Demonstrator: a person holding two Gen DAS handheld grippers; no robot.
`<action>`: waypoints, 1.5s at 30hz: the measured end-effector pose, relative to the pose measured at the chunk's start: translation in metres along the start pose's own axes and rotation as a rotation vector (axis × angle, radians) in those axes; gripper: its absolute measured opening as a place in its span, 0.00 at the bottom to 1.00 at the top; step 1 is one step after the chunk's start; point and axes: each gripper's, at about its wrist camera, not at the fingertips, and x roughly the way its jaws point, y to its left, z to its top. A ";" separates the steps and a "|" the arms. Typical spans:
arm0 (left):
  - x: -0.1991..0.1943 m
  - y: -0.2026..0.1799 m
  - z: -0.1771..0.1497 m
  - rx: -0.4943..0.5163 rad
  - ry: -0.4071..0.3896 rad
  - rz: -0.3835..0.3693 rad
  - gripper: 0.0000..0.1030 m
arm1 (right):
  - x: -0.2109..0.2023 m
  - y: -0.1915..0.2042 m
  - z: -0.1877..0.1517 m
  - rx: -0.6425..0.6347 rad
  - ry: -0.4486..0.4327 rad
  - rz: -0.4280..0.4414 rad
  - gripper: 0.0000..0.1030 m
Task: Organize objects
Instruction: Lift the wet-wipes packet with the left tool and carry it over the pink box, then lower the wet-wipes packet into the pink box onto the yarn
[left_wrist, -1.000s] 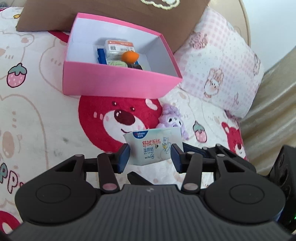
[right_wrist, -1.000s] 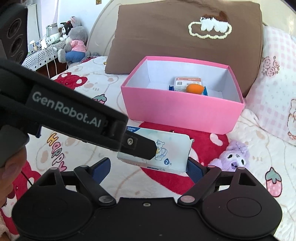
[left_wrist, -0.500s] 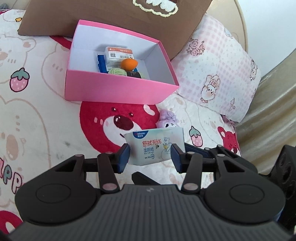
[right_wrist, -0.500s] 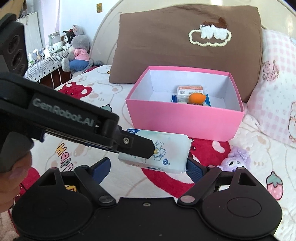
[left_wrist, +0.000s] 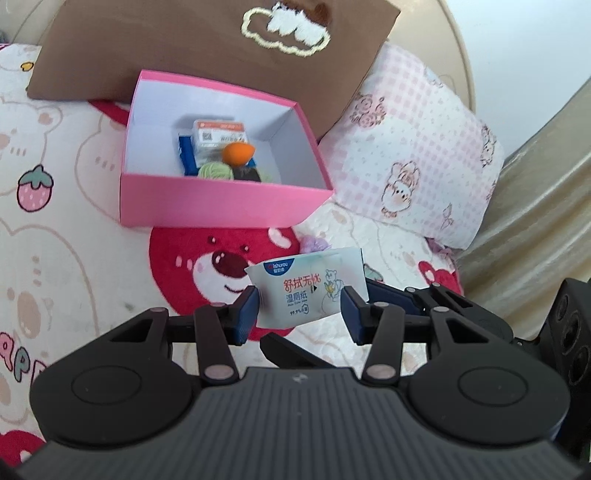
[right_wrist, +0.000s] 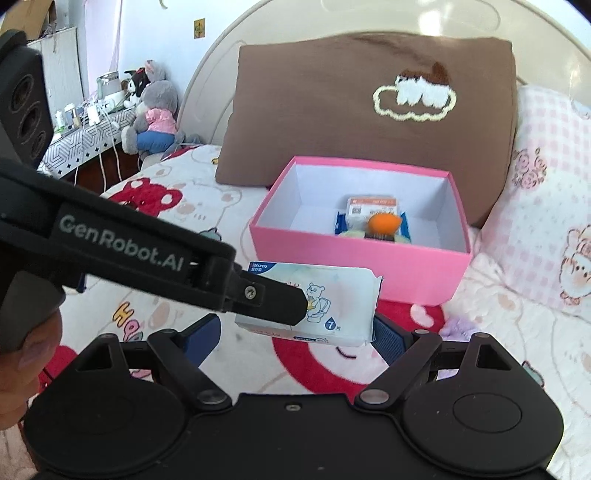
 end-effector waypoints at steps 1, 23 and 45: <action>-0.001 -0.001 0.001 0.000 -0.005 -0.003 0.45 | -0.001 0.000 0.001 0.003 -0.008 0.000 0.88; 0.001 -0.012 0.028 0.015 -0.057 -0.019 0.45 | 0.001 -0.014 0.022 0.009 -0.131 -0.064 0.79; 0.018 -0.010 0.114 0.082 -0.076 0.035 0.47 | 0.034 -0.042 0.093 -0.101 -0.139 0.033 0.82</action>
